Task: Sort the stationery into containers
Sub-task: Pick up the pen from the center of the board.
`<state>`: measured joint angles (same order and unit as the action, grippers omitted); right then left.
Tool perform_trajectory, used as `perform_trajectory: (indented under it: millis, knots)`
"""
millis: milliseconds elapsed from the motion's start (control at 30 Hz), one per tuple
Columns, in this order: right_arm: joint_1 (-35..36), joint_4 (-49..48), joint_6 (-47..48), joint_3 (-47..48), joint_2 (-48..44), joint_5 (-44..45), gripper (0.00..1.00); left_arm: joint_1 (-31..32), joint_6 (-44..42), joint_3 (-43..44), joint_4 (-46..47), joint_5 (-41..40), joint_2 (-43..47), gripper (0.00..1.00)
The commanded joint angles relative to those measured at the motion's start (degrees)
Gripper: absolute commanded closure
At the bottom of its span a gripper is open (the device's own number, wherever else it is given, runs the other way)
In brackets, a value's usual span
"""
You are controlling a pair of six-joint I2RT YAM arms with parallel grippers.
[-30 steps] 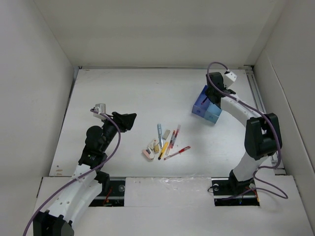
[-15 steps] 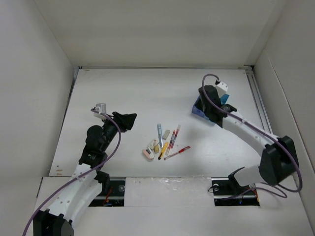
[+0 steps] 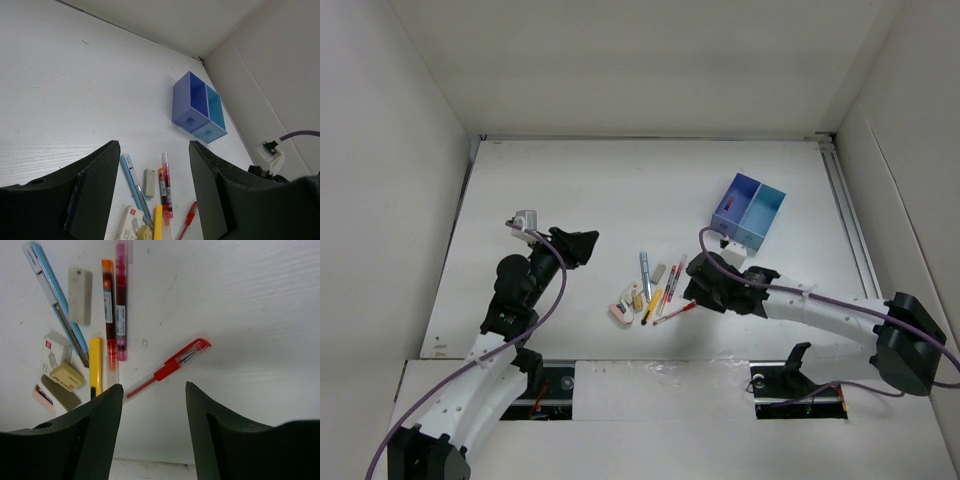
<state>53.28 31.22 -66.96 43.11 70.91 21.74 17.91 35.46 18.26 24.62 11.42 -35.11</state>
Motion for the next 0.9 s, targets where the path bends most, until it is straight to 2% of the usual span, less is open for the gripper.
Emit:
perform_trajectory:
  millis: [0, 267, 400, 633, 733, 867]
  knots:
    - [2.0, 0.9, -7.1, 0.1, 2.2, -1.1, 0.41, 0.2, 0.1, 0.9, 2.8, 0.9, 1.4, 0.46]
    - [2.0, -2.6, -9.2, 2.5, 12.4, 0.5, 0.4, 0.2, 0.1, 0.9, 2.3, 0.9, 2.0, 0.46]
    - [2.0, -3.8, -9.7, 3.6, 14.5, 0.5, 0.42, 0.9, 0.1, 0.9, 2.3, 0.9, 2.0, 0.46]
    - [2.0, 1.6, -13.1, 3.6, 16.5, 4.2, 0.6, 0.9, 0.1, 1.4, 2.3, 0.9, 2.0, 0.46]
    - [2.0, 1.6, -13.6, 2.0, 15.4, 4.2, 0.63, 0.9, 0.1, 1.4, 2.3, 0.9, 2.0, 0.46]
    - [2.0, 3.4, -14.3, 1.4, 15.4, 4.7, 0.75, 0.9, 0.1, 1.4, 2.3, 0.9, 2.0, 0.46]
